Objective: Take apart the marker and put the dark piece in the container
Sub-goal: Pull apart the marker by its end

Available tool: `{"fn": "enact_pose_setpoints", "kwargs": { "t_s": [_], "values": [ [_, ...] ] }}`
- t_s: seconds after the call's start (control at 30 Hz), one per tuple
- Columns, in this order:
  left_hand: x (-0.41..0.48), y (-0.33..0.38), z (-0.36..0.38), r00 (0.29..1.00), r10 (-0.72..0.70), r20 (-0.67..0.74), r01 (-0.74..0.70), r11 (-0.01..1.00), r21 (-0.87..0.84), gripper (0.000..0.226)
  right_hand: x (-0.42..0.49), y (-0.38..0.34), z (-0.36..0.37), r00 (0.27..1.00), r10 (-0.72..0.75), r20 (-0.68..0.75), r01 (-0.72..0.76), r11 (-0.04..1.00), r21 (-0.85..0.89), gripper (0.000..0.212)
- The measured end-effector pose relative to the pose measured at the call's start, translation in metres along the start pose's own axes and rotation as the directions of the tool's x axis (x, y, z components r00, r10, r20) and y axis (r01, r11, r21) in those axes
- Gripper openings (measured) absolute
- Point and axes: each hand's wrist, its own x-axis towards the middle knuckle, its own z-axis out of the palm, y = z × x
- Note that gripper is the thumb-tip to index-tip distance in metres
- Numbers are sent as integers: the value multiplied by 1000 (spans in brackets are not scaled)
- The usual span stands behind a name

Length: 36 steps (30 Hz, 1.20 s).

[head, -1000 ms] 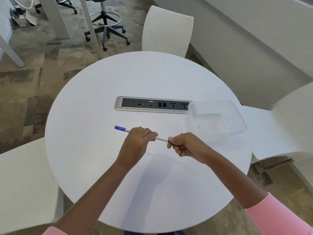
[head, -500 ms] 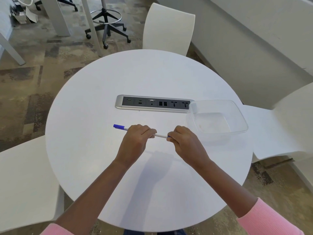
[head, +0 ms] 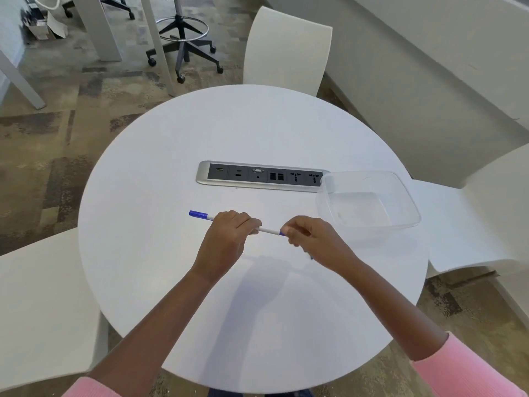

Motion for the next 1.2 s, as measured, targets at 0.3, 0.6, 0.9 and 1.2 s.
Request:
{"fn": "enact_pose_setpoints", "kwargs": {
  "t_s": [0.3,0.6,0.9,1.2],
  "values": [
    [-1,-2,0,999,38,-15,-38,999,4,17,-6,14,18,817,-544,-191,293,677,-675,25],
    [-1,1,4,994,81,-68,-81,997,12,11,-5,0,7,975,-214,-66,179,921,-345,20],
    [2,2,6,994,90,-66,-90,996,0,11,4,-9,-20,948,138,287,-196,963,184,30],
    [-1,-1,3,995,67,-74,-66,998,14,9,-8,5,6,915,-368,-163,261,850,-457,8]
  ]
}}
